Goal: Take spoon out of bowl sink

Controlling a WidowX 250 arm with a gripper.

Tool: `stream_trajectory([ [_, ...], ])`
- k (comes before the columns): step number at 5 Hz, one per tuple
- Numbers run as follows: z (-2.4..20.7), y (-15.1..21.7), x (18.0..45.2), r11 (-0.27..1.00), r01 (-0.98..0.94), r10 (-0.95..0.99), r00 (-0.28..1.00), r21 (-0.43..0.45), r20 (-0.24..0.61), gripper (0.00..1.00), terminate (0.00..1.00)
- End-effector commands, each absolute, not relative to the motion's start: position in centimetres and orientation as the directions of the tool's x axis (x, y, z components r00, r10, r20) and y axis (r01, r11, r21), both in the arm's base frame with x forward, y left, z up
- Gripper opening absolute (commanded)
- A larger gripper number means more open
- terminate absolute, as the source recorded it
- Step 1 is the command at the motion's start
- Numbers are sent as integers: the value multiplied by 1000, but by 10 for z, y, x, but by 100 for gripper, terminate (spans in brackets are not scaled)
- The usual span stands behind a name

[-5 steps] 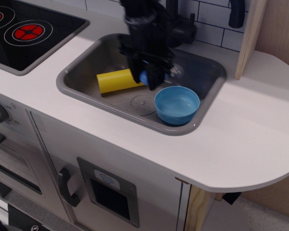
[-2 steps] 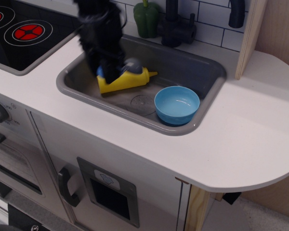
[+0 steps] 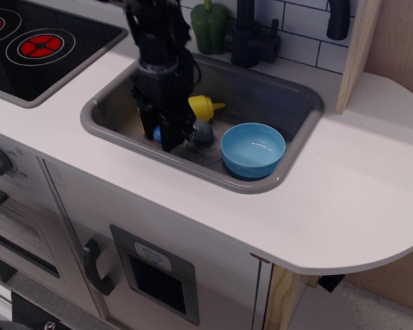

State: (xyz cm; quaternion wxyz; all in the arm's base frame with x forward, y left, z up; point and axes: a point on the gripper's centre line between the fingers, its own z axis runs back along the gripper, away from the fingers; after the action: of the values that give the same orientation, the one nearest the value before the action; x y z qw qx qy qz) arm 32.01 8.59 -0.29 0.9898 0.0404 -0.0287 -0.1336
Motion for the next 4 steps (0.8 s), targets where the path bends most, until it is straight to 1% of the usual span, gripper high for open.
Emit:
stream_trajectory([
  [1, 8, 84, 314, 949, 289, -303, 947, 123, 111, 0, 0],
  [2, 2, 83, 315, 955, 259, -273, 958, 144, 89, 100, 0],
  [3, 12, 82, 314, 960, 252, -263, 961, 124, 87, 100, 0],
  [4, 34, 81, 314, 969, 228, -237, 967, 95, 95, 100, 0],
])
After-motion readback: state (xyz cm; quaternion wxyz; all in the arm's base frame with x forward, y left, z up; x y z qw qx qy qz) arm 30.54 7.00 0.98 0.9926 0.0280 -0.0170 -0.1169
